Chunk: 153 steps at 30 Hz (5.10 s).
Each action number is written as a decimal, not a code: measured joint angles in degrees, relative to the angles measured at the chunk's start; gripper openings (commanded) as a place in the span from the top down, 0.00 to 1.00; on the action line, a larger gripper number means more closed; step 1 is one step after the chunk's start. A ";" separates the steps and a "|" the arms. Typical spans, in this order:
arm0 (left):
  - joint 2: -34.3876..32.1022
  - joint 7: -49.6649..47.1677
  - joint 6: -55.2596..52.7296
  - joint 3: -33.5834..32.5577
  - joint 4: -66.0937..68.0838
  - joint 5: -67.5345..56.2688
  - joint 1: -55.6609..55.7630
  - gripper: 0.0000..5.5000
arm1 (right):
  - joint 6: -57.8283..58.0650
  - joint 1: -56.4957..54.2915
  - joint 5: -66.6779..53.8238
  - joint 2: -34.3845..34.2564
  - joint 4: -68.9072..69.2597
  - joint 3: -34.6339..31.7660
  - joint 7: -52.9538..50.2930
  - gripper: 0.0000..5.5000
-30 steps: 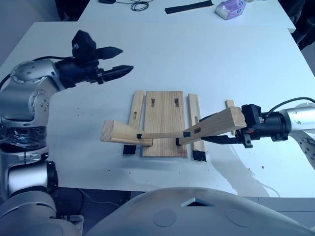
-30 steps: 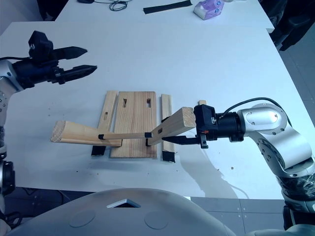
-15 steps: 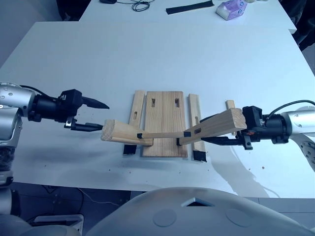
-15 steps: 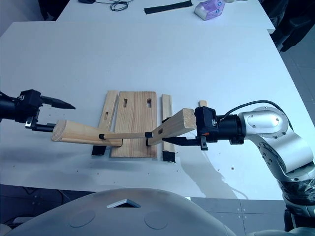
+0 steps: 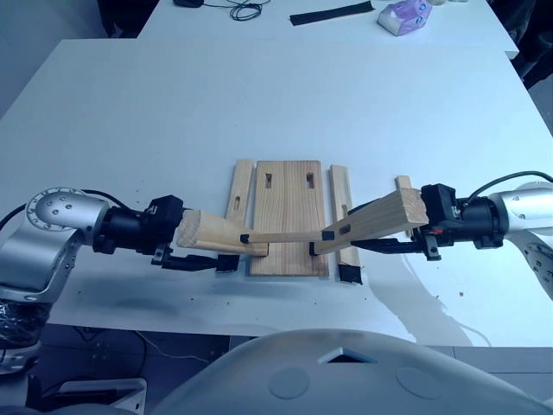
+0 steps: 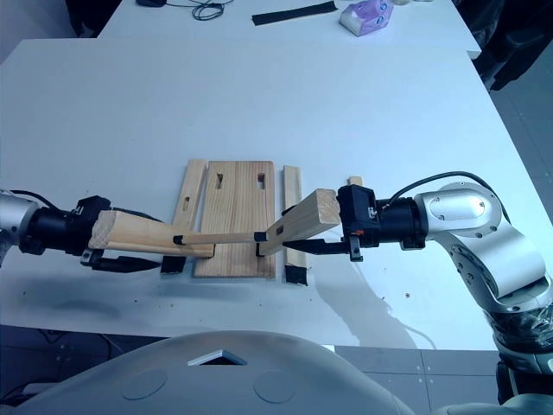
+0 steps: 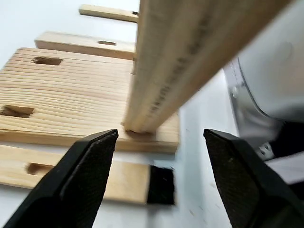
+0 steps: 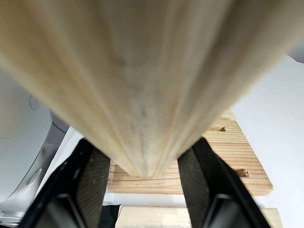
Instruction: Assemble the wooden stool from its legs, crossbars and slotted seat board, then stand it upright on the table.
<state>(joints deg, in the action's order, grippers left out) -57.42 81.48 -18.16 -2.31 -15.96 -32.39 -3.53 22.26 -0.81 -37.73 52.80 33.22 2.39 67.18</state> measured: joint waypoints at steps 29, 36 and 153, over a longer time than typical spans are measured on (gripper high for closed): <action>3.04 -3.86 0.38 1.22 -8.34 1.96 -4.22 0.39 | -6.29 1.91 5.05 -0.74 1.89 2.36 -1.22 0.63; 3.92 -4.95 0.18 2.15 -8.36 1.96 -2.76 0.39 | -6.02 -0.10 5.24 -0.78 1.72 4.22 -1.91 0.63; 4.53 6.11 -13.98 4.72 5.38 5.89 16.87 0.39 | 8.61 -20.77 6.07 -4.13 -6.00 15.96 -5.99 0.63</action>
<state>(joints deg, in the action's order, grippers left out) -52.90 87.59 -32.14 2.40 -10.58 -26.50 13.33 30.87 -21.58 -31.65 48.67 27.22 18.34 61.19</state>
